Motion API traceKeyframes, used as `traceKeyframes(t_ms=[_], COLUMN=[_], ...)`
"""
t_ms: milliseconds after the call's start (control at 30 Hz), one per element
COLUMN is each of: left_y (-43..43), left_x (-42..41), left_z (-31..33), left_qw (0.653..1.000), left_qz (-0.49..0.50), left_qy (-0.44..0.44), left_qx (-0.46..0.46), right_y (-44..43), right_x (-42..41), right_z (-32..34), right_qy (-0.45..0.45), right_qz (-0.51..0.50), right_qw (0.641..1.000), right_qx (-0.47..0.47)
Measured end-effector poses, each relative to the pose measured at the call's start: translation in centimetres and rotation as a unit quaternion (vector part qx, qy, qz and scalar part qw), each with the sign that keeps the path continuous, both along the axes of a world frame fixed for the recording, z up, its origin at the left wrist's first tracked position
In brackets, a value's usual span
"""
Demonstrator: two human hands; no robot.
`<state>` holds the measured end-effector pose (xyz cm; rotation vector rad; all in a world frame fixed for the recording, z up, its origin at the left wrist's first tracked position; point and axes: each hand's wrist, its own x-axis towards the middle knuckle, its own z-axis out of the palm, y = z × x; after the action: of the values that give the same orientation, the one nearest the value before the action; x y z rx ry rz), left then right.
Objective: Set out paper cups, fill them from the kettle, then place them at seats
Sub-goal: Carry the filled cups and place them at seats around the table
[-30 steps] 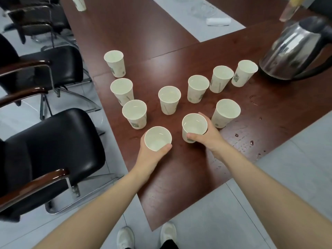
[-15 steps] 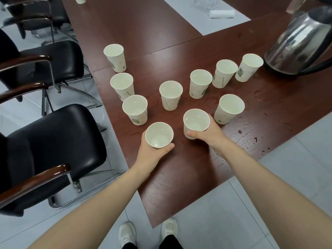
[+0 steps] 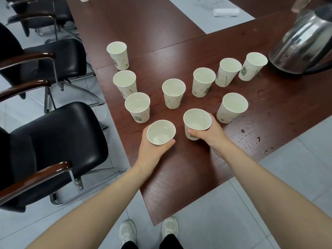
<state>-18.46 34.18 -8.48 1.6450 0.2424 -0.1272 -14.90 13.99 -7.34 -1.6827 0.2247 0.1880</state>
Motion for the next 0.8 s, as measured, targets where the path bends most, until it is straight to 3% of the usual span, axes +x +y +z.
traceKeyframes(t_ms=[467,800], left_y=[0.1,2.8], left_x=[-1.0,-1.4], left_z=[2.2,7.2], left_qw=[0.998,0.993], left_qz=[-0.016,0.009], left_qy=[-0.038,-0.072], left_qx=[-0.047,-0.094], right_y=[1.3,5.7], right_x=[-1.0,-0.7], right_z=[2.1,8.1], right_qy=[-0.010,-0.025], right_qz=[0.019,0.114], right_qw=[0.999,0.990], right_qx=[0.037,0.084])
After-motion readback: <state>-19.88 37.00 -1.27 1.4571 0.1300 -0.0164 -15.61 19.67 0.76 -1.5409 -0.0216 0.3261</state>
